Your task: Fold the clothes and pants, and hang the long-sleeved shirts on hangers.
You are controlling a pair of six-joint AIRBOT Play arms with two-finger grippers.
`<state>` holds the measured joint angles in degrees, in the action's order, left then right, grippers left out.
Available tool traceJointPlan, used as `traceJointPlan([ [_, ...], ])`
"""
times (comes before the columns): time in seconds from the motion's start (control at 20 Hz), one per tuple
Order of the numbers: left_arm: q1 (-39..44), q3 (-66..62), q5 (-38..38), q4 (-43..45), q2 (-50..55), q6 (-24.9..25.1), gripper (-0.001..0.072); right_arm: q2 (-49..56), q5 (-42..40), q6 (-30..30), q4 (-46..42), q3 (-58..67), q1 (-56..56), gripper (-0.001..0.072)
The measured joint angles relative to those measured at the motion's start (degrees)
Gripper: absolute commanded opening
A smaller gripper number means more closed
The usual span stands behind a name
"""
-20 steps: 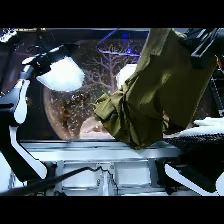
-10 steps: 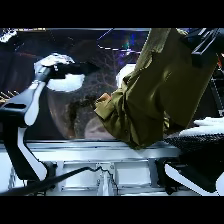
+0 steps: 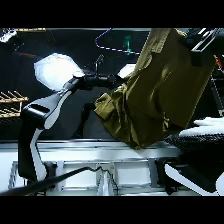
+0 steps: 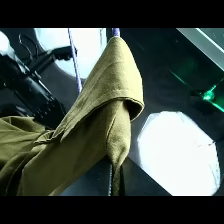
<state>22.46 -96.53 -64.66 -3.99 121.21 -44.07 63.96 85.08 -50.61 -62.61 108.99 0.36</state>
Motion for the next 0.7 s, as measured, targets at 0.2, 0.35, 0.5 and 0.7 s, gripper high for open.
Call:
traceJointPlan([
  [0.2, 1.03, 0.0, 0.48, -1.53, 1.6, -0.74, 0.0015, 0.0, 0.02, -0.85, 0.0, 0.0, 0.0, 0.0029],
  [0.35, 0.72, 0.0, 1.33, -2.08, 2.12, -0.81, 0.0014, 0.0, 0.24, -1.03, 0.02, 0.0, 0.0, 0.0029],
  [0.5, -2.27, 0.0, 2.47, -4.28, 2.29, -0.87, 0.0014, -0.02, 2.67, -1.27, 0.33, 0.0, 0.0, 0.0029],
  [0.7, -8.68, 0.0, 2.91, -7.91, 2.36, -0.81, 0.0013, -0.15, 4.59, -1.27, -0.26, 0.0, 0.0, 0.0029],
])
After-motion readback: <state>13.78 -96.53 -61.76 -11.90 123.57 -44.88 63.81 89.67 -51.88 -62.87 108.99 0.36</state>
